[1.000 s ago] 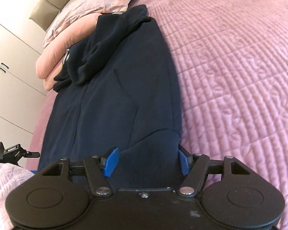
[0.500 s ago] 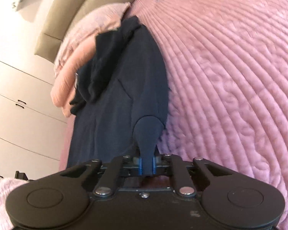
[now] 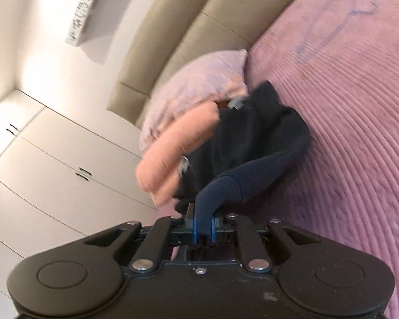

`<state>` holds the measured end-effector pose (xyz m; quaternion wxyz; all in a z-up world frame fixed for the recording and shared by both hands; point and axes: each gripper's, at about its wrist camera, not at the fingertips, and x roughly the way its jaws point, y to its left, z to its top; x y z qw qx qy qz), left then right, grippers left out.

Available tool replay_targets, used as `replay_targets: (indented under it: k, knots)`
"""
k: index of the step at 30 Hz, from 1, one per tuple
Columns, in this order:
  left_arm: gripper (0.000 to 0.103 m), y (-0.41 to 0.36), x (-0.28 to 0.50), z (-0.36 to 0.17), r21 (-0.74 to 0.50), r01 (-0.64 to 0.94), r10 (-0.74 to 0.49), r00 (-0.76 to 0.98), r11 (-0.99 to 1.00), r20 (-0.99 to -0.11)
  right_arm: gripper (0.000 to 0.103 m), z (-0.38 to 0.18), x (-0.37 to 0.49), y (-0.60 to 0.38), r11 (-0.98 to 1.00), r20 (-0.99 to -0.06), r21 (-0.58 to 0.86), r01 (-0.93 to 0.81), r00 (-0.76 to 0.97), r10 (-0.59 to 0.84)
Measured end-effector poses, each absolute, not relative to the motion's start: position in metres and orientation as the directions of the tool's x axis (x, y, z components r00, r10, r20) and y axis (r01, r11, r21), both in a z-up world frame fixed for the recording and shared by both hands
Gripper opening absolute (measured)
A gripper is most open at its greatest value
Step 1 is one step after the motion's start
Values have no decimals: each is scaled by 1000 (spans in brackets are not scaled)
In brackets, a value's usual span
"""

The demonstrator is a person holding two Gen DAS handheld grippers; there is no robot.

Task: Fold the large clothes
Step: 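Close the right tool on the hoodie hem while the left tool grasps the hem too, then lift the held hem with both tools and fold it over onto the collar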

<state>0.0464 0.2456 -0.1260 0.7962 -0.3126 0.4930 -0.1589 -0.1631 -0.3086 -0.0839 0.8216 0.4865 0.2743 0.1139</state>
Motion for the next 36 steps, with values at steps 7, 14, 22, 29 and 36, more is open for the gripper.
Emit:
replay_targets:
  k: [7, 14, 22, 29, 36]
  knots:
    - [11, 239, 52, -79, -668, 31, -574, 543, 743, -613, 13, -55, -137, -314, 467, -275, 883, 52, 863, 424]
    - [11, 205, 71, -69, -653, 56, -574, 538, 755, -618, 13, -51, -110, -326, 427, -286, 899, 96, 868, 406]
    - [11, 200, 87, -64, -670, 48, -556, 603, 741, -572, 13, -37, -77, -333, 440, -269, 896, 58, 859, 435]
    - [11, 200, 136, -30, -652, 60, -507, 684, 755, -524, 13, -18, -28, -337, 435, -189, 900, -28, 874, 448]
    - [11, 167, 243, -4, -600, 107, -480, 716, 793, -507, 13, -16, 72, -357, 475, -176, 878, -54, 887, 426]
